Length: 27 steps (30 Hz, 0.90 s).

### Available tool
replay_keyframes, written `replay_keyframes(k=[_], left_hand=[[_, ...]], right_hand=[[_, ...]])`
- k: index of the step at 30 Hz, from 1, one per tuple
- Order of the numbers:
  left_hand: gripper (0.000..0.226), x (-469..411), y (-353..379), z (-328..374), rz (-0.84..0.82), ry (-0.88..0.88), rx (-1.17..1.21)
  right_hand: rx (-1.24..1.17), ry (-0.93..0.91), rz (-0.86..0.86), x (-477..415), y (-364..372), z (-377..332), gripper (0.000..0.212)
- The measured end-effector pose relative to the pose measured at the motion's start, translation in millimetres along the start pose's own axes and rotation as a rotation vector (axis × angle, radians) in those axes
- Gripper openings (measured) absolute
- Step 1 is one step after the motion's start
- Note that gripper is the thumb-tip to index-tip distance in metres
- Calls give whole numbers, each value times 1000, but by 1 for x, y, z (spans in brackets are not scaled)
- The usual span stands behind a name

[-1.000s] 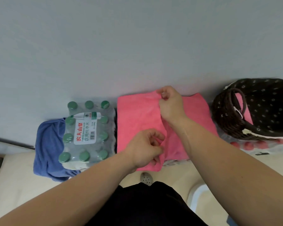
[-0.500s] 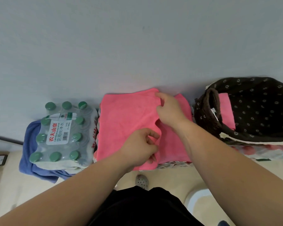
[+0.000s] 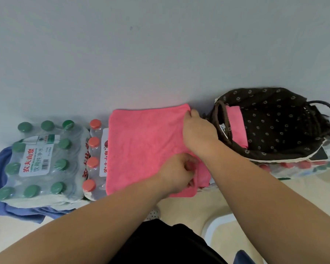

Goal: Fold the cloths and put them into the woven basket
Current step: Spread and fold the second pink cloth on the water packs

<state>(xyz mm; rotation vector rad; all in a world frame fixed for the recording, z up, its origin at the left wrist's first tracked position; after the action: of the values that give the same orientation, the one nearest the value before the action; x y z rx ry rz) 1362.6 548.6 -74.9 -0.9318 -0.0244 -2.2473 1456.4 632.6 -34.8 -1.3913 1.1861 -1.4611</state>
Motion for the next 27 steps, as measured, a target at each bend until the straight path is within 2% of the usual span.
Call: replay_keyframes(k=[4, 6, 8, 11, 13, 14, 17, 20, 23, 27], left_hand=[[33, 9, -19, -1, 33, 45, -15], [32, 18, -44, -8, 101, 50, 35], [24, 28, -79, -27, 240, 10, 48], [11, 54, -141, -64, 544, -84, -20], [14, 75, -173, -88, 706, -165, -93], [16, 86, -183, -99, 752, -209, -129], [25, 107, -192, -124, 756, -310, -228], [38, 111, -183, -135, 695, -387, -371], [42, 108, -174, -129, 680, -405, -495], [40, 101, -170, -130, 642, -379, -439]], right_hand=[[24, 51, -119, 1, 13, -2, 67], [48, 31, -112, 1, 8, -11, 70], [50, -67, -17, -1, -3, -32, 68], [-42, -330, 129, -5, -15, -89, 43], [-129, -463, 137, -12, -11, -129, 30], [-181, -507, 123, -17, -6, -148, 30], [-273, -546, 4, -30, 10, -189, 42], [-183, -510, -89, -37, 25, -209, 48], [-106, -472, -64, -37, 27, -212, 51], [-98, -450, 2, -36, 22, -212, 58]])
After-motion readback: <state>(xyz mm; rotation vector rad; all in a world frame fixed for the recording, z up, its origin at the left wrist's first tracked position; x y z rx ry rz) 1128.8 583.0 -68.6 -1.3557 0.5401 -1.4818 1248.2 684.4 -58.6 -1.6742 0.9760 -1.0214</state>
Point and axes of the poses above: each hand's wrist, its own x-axis away from the middle knuckle, its own y-axis out of the palm, z = x × y, the point moved 10 cm from there along -x, towards the middle knuckle, and after that the axes turned 12 degrees about -y, right-handed, at the moved point
